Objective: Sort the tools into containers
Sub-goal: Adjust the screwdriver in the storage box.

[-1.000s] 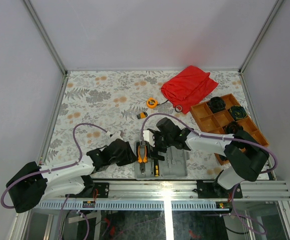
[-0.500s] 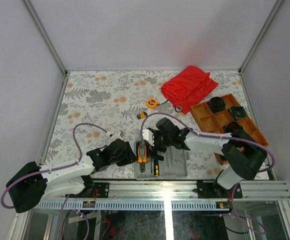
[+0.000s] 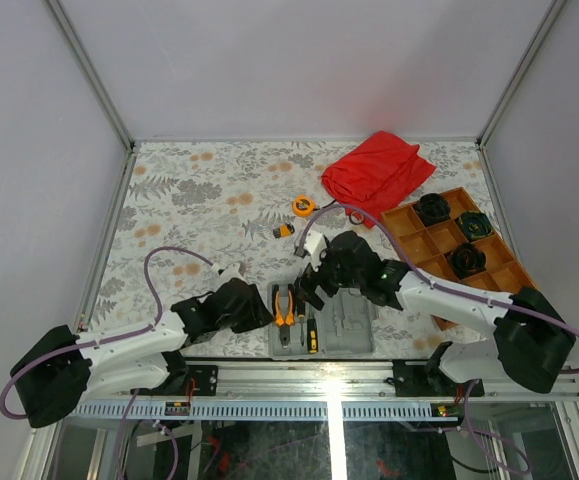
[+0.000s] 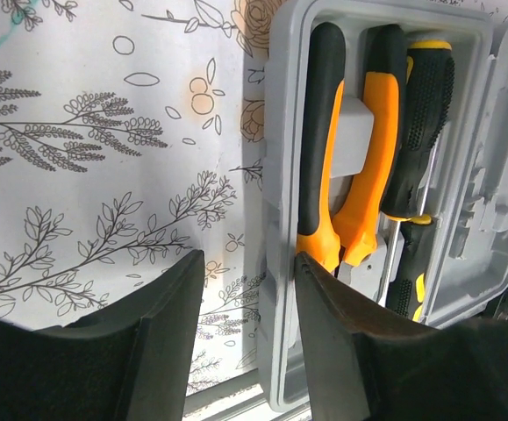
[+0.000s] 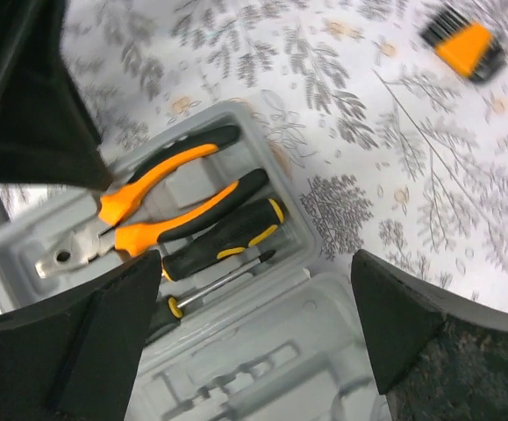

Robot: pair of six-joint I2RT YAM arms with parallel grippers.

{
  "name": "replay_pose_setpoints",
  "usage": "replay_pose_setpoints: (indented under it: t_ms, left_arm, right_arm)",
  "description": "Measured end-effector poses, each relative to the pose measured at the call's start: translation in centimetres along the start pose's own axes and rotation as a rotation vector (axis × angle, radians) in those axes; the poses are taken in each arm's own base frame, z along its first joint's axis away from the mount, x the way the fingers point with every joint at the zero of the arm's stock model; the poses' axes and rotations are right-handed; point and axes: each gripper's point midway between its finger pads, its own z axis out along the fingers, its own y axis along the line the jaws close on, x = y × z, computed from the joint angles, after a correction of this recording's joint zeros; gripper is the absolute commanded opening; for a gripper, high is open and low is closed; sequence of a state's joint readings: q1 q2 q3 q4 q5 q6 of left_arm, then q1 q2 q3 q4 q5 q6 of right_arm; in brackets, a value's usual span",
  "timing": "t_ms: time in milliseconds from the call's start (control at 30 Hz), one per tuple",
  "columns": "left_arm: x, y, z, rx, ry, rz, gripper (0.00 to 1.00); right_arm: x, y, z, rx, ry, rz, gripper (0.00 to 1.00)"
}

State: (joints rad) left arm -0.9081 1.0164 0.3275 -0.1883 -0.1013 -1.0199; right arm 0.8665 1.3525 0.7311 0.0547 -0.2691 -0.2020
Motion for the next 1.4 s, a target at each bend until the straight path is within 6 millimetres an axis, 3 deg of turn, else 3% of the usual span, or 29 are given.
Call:
replay_pose_setpoints:
  t_ms: [100, 300, 533, 900, 1067, 1400]
  left_arm:
    - [0.1, 0.2, -0.2, -0.005, 0.003, 0.001, 0.45]
    - [0.0, 0.5, -0.8, -0.015, -0.004, 0.002, 0.47]
    - [-0.5, 0.9, -1.5, -0.041, -0.025, 0.009, 0.51]
    - [-1.7, 0.4, -2.7, -0.009, -0.085, 0.009, 0.53]
    - [-3.1, -0.8, -3.8, 0.037, -0.144, 0.013, 0.56]
    - [-5.0, -1.1, -4.7, 0.008, -0.217, 0.016, 0.56]
  right_arm:
    - [0.1, -1.1, -1.1, 0.125, 0.006, 0.213, 0.93]
    - [3.3, -1.8, -2.7, 0.319, 0.105, 0.579, 0.76]
    - [6.2, -1.1, -3.2, 0.404, 0.135, 0.821, 0.69]
    - [6.7, 1.5, 0.0, 0.261, 0.174, 0.954, 0.60]
    - [8.1, 1.8, 0.8, 0.265, 0.224, 0.973, 0.57]
    - [7.4, 1.3, 2.5, 0.266, 0.273, 0.900, 0.38]
